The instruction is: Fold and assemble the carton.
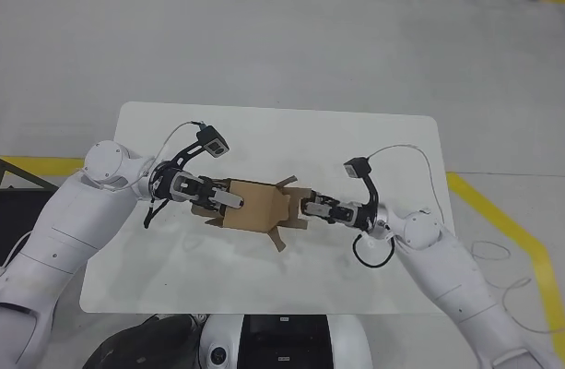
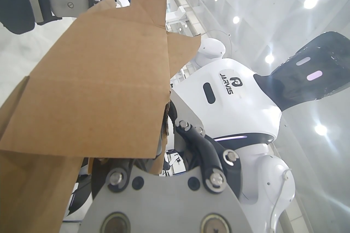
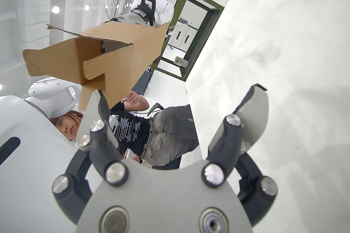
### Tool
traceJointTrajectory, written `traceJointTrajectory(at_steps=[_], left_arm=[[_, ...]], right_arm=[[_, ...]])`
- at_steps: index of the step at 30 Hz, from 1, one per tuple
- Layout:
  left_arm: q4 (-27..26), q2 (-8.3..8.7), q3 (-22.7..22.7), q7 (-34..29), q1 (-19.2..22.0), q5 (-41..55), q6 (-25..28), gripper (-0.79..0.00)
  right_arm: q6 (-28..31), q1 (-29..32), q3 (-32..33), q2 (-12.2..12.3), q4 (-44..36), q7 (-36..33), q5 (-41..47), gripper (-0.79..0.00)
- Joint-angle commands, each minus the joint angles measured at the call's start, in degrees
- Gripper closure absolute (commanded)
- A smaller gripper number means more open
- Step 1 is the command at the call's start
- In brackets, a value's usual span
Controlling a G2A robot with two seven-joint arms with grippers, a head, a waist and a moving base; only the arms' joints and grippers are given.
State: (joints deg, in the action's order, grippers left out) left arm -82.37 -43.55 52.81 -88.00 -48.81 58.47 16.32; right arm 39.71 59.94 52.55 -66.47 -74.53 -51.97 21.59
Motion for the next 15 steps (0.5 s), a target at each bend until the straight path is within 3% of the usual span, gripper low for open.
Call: traceJointTrajectory(at_steps=[1,15], left_arm=[[-0.01,0.0,0.01,0.0,-0.01,-0.04,0.0,0.0],[-0.01,0.0,0.01,0.0,-0.01,-0.04,0.0,0.0]], right_arm=[[0.18,-0.81,-0.86,-0.38,0.81,-0.17,0.53,-0.606],[3.52,-3.17,-2.43,-1.72,4.46,-2.9,5.68,-0.711]])
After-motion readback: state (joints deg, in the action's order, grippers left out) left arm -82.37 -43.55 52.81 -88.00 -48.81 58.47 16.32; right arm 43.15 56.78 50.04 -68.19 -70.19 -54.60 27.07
